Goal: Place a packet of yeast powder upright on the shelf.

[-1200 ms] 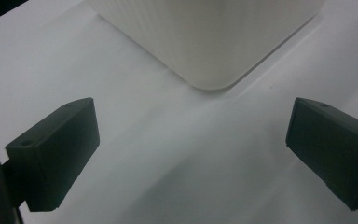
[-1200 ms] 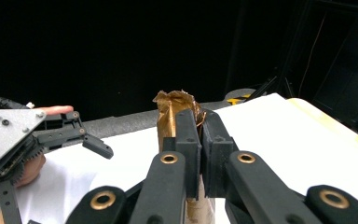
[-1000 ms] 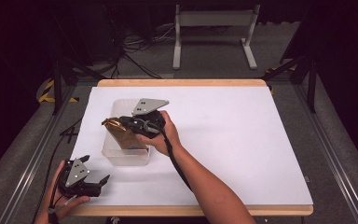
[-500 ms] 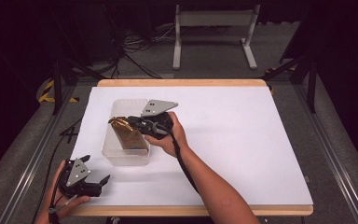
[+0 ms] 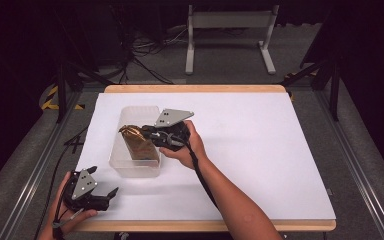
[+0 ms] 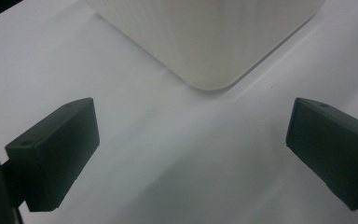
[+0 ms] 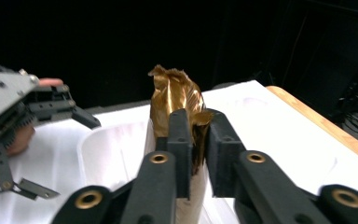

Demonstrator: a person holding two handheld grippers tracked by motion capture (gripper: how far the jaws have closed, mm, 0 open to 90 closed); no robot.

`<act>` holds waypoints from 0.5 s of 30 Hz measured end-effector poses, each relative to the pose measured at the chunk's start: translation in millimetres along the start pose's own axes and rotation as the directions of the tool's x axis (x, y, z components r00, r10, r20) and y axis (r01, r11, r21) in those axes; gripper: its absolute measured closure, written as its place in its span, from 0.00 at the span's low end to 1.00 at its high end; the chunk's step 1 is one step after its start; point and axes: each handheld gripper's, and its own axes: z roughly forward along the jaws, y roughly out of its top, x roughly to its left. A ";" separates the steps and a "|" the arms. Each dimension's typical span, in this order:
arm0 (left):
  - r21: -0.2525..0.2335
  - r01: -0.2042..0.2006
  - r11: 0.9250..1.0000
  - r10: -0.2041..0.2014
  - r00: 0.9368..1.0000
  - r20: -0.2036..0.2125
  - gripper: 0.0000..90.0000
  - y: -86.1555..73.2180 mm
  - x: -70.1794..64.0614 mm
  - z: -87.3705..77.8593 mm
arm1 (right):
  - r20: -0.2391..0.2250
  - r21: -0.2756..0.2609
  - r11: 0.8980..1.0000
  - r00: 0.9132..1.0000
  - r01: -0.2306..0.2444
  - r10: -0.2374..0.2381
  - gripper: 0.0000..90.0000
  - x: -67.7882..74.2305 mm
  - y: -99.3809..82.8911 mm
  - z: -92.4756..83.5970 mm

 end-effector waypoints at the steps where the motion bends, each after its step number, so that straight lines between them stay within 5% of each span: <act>1: -0.001 0.004 1.000 -0.004 1.000 0.000 0.04 0.0 0.1 -0.2 | 0.000 0.000 1.000 1.000 0.000 0.000 0.86 0.0 0.0 0.0; 15: 0.005 -0.003 1.000 0.003 1.000 -0.002 0.04 0.0 0.0 0.5 | 0.047 0.051 0.997 0.997 0.061 -0.063 0.78 3.6 3.5 -15.2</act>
